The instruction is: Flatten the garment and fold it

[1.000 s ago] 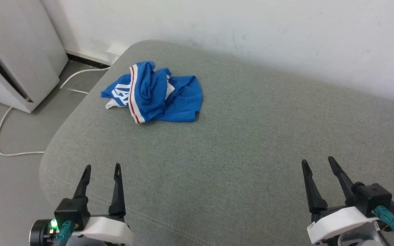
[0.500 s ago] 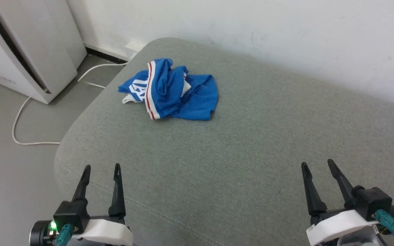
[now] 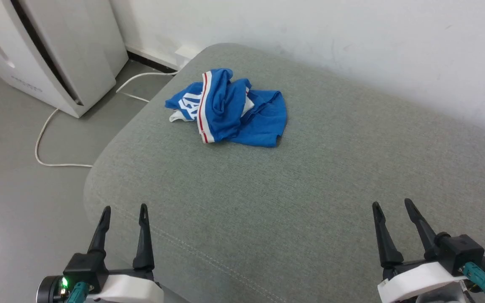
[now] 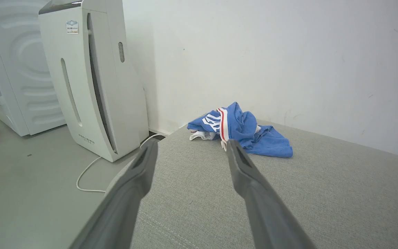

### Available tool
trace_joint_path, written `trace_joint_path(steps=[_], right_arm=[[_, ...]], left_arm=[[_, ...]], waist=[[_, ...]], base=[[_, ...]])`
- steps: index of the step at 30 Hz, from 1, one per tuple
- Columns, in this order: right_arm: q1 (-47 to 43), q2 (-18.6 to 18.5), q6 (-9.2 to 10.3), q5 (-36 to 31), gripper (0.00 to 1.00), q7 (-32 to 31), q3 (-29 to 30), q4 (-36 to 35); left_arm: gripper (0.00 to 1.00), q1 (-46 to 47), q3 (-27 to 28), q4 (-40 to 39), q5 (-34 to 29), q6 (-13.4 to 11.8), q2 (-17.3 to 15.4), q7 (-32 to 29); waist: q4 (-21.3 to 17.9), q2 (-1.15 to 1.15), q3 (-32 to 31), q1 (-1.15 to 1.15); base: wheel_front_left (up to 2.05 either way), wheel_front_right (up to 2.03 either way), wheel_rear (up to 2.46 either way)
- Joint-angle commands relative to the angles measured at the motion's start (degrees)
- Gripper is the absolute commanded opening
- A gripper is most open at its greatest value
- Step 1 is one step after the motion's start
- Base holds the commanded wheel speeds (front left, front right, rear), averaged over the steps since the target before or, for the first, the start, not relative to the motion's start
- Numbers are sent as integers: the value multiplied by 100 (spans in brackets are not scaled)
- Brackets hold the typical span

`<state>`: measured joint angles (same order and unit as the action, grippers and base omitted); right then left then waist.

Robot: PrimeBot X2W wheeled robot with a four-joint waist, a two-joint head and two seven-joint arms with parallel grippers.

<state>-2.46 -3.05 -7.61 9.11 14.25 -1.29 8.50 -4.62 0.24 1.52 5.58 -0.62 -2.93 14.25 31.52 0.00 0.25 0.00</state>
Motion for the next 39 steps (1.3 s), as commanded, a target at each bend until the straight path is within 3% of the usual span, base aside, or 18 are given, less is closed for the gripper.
trace_joint_path(steps=[1,13,17,21,27,33,39], right_arm=[[-48,17,12,38,100,68,2,28],[-86,17,12,23,100,74,-1,41],[-62,17,12,-76,100,74,5,-8],[72,17,12,-353,100,74,-25,-136],[340,17,12,-637,100,12,-313,-433],[642,17,12,-849,100,-248,-431,-957],[897,17,12,-969,100,-460,-447,-1510]], left_arm=[[100,-50,-7,19,41,-18,5,68],[100,-48,-34,70,104,2,5,74],[100,96,-26,111,230,145,5,74],[100,576,-38,483,334,448,-62,74],[100,1761,-42,1141,520,671,-540,-193],[100,3128,-108,1756,789,771,-1100,-892],[100,4430,-570,2629,1357,807,-1729,-1874]], waist=[[51,0,10,0],[47,0,1,0],[-28,0,172,0],[-193,0,624,0],[-655,0,1341,0],[-1185,0,2067,0],[-1683,0,2723,0]], base=[[0,0,0],[0,0,0],[0,0,0],[0,0,0],[0,0,0],[0,0,0],[0,0,0]])
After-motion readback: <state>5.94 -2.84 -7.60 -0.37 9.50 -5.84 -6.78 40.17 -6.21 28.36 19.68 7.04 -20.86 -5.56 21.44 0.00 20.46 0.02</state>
